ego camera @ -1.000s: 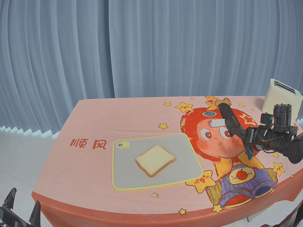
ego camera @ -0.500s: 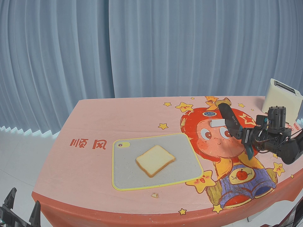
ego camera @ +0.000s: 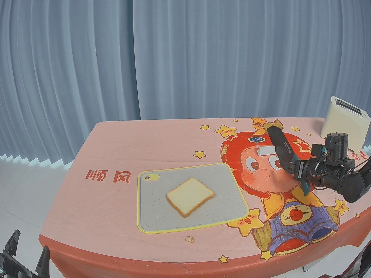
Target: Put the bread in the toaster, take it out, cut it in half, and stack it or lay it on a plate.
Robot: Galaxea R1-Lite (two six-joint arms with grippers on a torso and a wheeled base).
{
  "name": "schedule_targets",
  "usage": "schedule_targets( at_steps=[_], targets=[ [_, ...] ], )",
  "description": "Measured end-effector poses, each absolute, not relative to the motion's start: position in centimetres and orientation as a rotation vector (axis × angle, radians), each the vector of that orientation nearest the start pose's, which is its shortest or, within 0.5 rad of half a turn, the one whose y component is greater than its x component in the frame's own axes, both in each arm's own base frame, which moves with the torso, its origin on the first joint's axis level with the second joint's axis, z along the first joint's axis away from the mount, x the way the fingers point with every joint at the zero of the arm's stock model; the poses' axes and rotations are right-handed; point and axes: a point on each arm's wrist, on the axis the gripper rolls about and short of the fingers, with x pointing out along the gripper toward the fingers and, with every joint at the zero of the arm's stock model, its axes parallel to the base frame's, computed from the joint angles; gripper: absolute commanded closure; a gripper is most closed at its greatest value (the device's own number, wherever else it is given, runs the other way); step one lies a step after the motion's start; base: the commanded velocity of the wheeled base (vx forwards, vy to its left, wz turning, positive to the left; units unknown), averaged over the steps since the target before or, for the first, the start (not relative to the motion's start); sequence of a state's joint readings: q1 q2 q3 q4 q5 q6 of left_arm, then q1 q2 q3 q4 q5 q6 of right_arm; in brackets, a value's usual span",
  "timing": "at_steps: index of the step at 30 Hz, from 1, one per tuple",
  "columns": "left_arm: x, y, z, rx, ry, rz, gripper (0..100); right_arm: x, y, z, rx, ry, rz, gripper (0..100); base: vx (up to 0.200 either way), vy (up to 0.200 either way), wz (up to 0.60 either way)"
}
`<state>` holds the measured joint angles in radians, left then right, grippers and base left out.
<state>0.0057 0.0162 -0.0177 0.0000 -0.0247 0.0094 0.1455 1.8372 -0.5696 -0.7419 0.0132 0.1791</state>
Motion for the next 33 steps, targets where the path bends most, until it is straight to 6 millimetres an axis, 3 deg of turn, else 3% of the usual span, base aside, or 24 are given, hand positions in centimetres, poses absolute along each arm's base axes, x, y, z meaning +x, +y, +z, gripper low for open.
schedule_targets(
  at_steps=[33],
  targets=[
    [-2.3,-0.1,8.1,0.009,-0.002,-0.019,0,27.5,4.5,10.8,0.130,0.493,0.121,100,0.000,0.000,0.00]
  ],
)
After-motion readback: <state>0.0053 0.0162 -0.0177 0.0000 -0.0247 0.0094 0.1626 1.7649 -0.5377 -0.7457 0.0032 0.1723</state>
